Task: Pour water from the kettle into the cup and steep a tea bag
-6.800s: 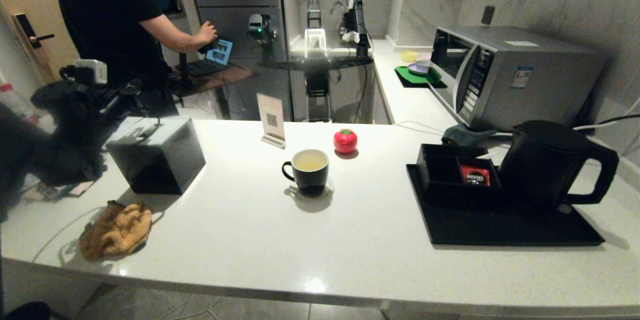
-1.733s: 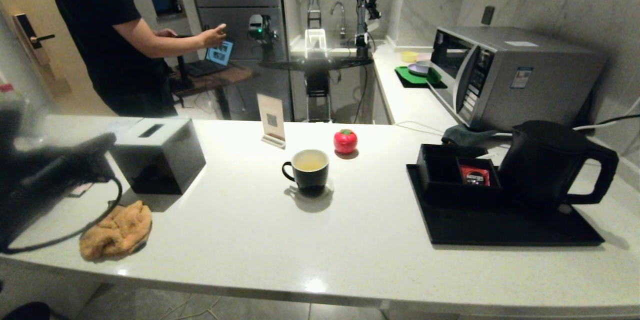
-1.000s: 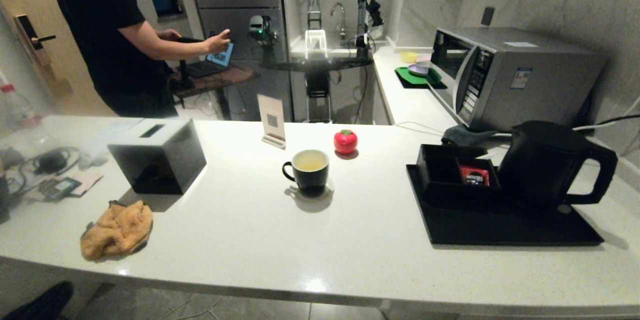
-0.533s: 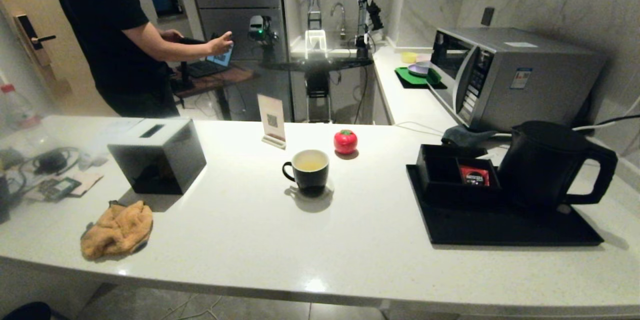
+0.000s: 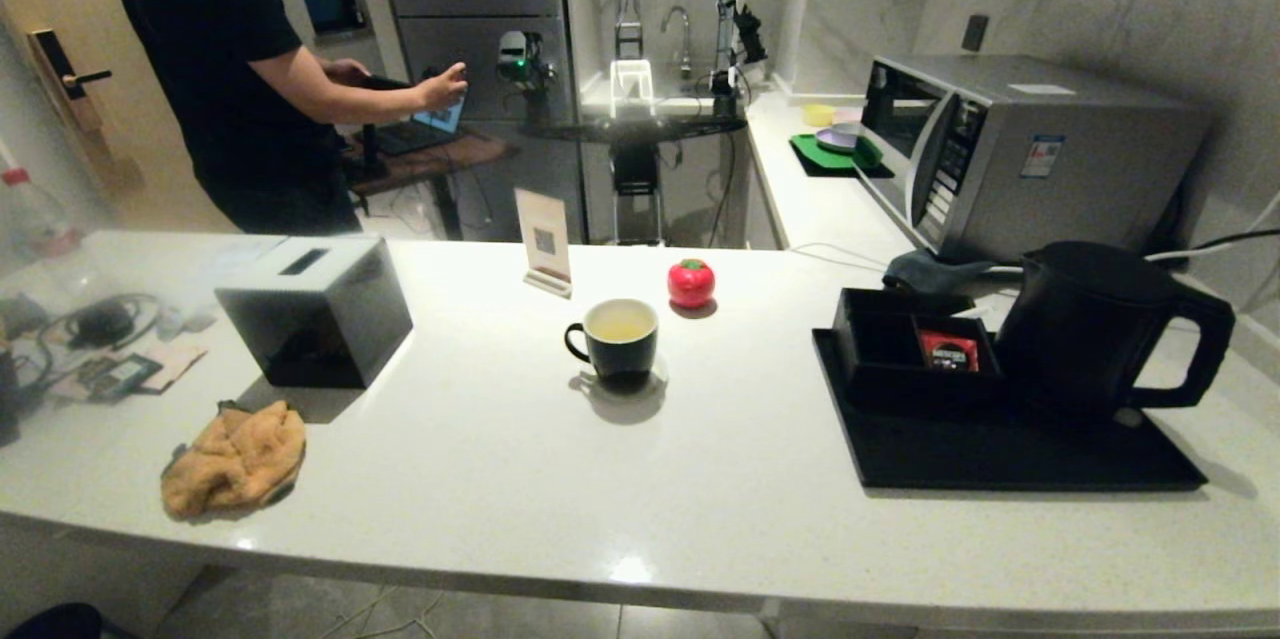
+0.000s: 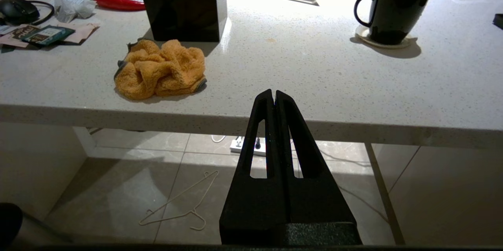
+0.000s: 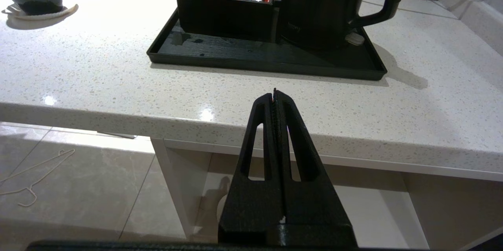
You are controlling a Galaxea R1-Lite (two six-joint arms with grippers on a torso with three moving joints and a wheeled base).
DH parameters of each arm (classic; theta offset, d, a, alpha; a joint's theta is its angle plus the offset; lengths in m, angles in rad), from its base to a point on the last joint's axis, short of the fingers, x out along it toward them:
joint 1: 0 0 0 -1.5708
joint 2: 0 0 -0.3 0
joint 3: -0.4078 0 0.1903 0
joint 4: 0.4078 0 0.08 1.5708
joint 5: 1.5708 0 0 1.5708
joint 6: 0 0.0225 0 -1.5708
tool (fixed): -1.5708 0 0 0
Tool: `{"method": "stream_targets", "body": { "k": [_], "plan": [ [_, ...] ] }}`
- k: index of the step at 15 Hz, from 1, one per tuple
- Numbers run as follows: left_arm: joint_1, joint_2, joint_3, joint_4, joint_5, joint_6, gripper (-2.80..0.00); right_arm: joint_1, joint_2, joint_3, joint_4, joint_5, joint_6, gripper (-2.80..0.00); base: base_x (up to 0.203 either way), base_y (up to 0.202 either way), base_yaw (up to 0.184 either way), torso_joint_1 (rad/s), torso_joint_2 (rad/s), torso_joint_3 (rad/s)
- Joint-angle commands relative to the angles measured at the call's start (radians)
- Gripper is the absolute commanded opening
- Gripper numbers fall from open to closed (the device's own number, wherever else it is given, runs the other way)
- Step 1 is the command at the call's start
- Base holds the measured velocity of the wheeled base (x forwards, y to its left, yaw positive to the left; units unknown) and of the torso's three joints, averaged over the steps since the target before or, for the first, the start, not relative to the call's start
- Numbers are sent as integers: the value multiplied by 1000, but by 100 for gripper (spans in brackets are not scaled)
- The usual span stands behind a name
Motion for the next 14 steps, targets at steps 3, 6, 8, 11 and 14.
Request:
{"method": "stream_targets", "body": {
  "k": [3,6,8,11,14],
  "plan": [
    [0,1,0,1,0,-1,-280,0,1,0,-1,0,-2,-280,0,0,0,0,0,0],
    [0,1,0,-1,0,-1,-280,0,1,-1,-1,0,1,-280,0,0,0,0,0,0],
    [0,1,0,-1,0,-1,-280,0,1,-1,1,0,4,-280,0,0,0,0,0,0],
    [0,1,0,-1,1,-1,-280,0,1,-1,0,0,39,-280,0,0,0,0,0,0],
    [0,1,0,-1,0,-1,-280,0,1,-1,0,0,43,-280,0,0,0,0,0,0]
  ]
}}
